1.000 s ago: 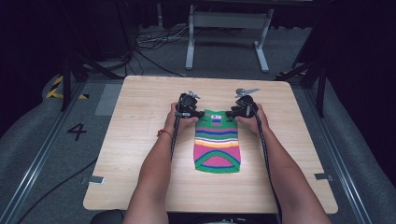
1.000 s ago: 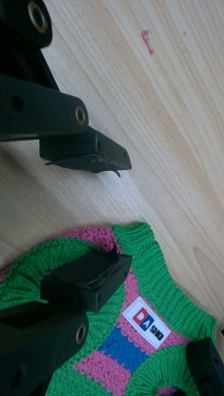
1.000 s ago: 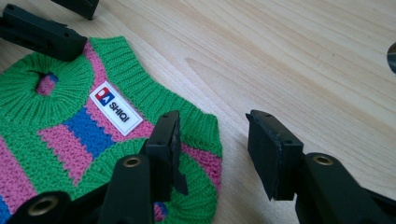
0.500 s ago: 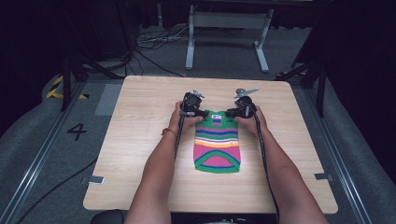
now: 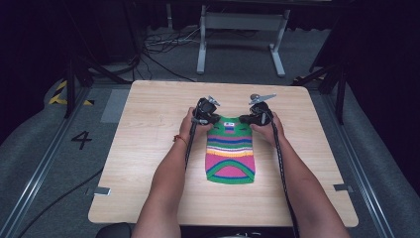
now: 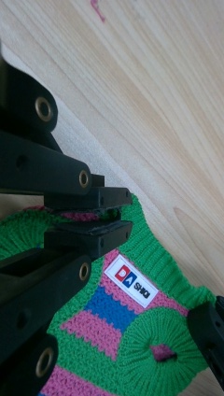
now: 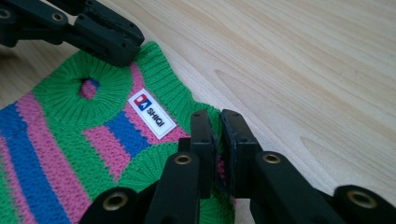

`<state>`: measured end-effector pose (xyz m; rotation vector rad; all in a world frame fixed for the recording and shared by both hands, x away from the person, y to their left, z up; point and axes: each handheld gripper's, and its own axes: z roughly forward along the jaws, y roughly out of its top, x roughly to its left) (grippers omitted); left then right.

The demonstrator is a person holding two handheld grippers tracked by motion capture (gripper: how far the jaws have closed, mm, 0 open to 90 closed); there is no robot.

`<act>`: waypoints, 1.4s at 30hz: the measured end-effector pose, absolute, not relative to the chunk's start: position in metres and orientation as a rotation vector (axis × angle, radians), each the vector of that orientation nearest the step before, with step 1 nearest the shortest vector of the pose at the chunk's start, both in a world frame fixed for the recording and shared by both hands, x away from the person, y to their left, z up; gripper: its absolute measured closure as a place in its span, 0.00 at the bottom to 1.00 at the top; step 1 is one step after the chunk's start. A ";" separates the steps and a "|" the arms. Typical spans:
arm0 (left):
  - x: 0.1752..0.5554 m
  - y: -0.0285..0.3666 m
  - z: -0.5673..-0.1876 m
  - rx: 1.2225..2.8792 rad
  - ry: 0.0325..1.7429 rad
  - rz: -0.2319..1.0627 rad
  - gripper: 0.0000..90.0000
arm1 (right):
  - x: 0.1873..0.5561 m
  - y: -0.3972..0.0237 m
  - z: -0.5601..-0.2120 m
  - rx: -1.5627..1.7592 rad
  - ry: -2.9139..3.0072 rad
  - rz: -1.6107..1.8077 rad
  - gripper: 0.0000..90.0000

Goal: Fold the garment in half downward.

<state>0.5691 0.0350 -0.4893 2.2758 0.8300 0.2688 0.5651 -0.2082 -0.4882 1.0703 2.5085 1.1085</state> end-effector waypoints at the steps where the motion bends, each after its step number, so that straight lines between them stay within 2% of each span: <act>1: 0.568 0.036 -0.488 2.270 0.827 0.274 0.92 | 0.563 -0.209 -0.486 1.063 2.505 1.119 0.94; 20: 0.520 0.044 -0.444 2.248 0.631 0.373 0.92 | 0.521 -0.221 -0.448 0.846 2.487 1.257 0.93; 42: 0.454 0.058 -0.432 2.291 0.432 0.346 0.92 | 0.461 -0.228 -0.435 0.653 2.568 1.303 0.93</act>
